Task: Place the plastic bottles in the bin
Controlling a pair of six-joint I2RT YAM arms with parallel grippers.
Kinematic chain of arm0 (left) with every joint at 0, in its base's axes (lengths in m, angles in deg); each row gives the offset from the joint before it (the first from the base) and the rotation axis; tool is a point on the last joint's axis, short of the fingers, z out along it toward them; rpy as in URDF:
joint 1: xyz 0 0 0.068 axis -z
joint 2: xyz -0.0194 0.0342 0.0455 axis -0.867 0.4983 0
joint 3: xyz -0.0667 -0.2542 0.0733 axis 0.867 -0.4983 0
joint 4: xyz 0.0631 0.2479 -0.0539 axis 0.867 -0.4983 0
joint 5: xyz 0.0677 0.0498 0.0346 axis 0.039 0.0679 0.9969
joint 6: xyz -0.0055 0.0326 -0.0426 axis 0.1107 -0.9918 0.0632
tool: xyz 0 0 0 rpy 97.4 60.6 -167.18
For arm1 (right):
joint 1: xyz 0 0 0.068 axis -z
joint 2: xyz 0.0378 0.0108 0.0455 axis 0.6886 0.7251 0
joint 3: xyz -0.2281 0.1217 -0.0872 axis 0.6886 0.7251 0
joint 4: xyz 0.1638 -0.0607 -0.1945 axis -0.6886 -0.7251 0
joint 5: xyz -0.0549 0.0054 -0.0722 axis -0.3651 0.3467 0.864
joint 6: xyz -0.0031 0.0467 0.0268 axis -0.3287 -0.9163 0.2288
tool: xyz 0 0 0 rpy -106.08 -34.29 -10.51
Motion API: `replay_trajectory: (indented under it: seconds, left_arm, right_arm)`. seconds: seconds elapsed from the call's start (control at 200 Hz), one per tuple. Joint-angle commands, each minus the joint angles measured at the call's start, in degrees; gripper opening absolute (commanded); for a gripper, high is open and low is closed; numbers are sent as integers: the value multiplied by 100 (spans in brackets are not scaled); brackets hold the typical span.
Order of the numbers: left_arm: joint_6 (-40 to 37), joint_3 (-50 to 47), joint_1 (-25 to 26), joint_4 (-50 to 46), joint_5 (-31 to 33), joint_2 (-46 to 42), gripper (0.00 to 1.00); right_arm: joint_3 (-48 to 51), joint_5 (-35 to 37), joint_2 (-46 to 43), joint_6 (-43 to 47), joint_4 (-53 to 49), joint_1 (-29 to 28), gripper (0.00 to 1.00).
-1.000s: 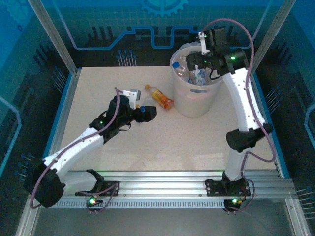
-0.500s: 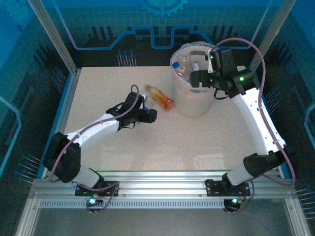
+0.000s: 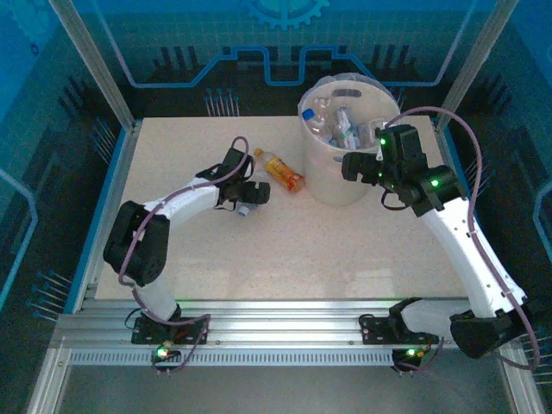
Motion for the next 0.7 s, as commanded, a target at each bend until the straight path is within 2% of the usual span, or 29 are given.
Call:
replay_trajectory:
  seconds: [0.0,0.295,0.695]
  left_arm:
    - [-169,295,-47,-136,-284,265,99]
    - [-90,679,-121,-274,-304,836,98]
    - [17,794,-205,-330,-305,1255,91]
  right_arm:
    - [192,232,-127,-267,287,-67,100]
    - [346,54,-184,-207,468,-64,100]
    - [451,-262,-193,-167,701,-76,100]
